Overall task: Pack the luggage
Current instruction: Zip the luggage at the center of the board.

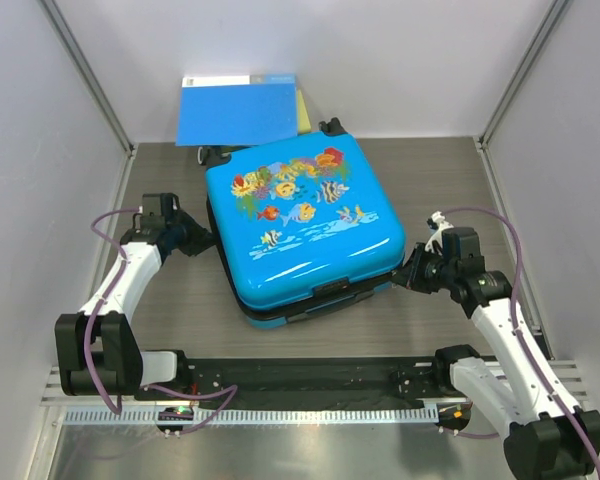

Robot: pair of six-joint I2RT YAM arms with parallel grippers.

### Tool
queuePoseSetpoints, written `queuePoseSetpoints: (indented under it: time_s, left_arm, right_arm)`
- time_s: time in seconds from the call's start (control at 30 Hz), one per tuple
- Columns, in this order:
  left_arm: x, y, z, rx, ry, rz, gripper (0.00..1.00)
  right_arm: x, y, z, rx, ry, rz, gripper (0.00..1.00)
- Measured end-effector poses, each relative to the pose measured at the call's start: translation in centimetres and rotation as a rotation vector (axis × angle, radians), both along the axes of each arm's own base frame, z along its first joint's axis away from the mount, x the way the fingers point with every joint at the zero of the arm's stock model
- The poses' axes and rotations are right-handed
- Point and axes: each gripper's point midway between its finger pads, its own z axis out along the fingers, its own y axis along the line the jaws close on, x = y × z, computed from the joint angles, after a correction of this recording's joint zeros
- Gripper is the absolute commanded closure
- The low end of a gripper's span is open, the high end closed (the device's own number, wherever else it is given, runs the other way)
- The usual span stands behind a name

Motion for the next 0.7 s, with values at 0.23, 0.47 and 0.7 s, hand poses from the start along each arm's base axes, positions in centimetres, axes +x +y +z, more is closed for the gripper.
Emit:
queuePoseSetpoints:
  time_s: [0.23,0.47,0.7]
  left_arm:
    - [0.0,0.2,0.0,0.001,-0.002,0.01,1.0]
    - [0.0,0.2,0.0,0.0,-0.009,0.017,1.0]
    - [-0.1,0.6,0.0,-0.002,-0.023,0.054,1.0]
  right_arm:
    - [-1.0,0.2,0.1,0.033,0.02,-0.023,0.98]
    - [-1.0,0.4,0.0,0.051,0.015,-0.023,0.99]
    - [-1.8,1.2,-0.1,0.106,0.036,0.002,0.99]
